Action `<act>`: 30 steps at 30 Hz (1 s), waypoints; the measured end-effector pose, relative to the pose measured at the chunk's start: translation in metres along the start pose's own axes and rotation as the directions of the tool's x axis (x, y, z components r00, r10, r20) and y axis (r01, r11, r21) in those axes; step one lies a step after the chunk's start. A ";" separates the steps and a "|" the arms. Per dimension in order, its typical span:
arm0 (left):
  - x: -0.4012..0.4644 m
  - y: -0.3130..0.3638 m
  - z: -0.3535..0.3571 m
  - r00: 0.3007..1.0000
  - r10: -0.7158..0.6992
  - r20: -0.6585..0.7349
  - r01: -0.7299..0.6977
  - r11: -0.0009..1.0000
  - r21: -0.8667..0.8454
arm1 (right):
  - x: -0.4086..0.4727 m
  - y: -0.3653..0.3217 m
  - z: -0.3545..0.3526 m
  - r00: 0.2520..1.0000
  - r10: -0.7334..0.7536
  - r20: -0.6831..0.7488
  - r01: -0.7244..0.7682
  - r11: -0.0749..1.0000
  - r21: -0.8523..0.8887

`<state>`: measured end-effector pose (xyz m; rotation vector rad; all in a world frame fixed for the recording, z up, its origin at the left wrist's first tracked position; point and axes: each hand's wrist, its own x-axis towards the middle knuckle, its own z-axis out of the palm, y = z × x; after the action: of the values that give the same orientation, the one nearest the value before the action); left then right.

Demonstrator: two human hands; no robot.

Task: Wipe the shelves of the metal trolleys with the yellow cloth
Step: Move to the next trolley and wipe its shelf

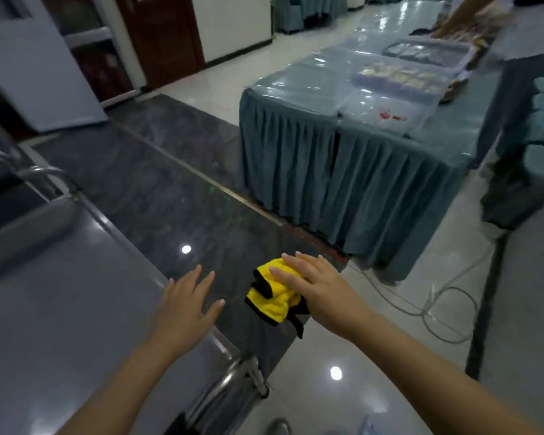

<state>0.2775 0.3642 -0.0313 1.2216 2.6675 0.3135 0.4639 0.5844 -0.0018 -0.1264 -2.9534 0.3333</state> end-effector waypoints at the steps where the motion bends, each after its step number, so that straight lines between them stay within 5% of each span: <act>1: 0.008 -0.006 0.000 0.999 -0.040 0.009 0.040 0.999 -0.005 | 0.020 0.008 0.004 0.999 -0.029 0.028 0.029 1.000 0.004; 6: 0.046 -0.050 -0.010 0.964 -0.262 0.035 0.260 0.964 0.065 | 0.117 0.040 0.028 0.961 -0.229 0.157 0.225 0.973 0.044; 11: 0.074 -0.079 -0.012 0.849 -0.527 -0.032 0.528 0.848 0.049 | 0.231 0.076 0.047 0.853 -0.490 0.182 0.483 0.872 0.083; 17: 0.080 -0.054 0.005 0.546 -0.836 -0.051 0.832 0.548 -0.083 | 0.339 0.104 0.051 0.607 -0.783 0.137 0.759 0.622 0.192; 24: 0.093 -0.026 0.010 0.295 -0.955 -0.031 0.943 0.296 -0.152 | 0.418 0.095 0.075 0.316 -0.935 0.158 0.905 0.348 0.246; 30: 0.117 -0.041 0.006 0.272 -0.958 -0.096 0.932 0.287 -0.222 | 0.484 0.055 0.097 0.158 -0.971 0.177 0.922 0.209 0.325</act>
<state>0.1739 0.4279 -0.0584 -0.6741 2.9031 0.3786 -0.0251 0.6672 -0.0323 1.9676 -2.5193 0.3518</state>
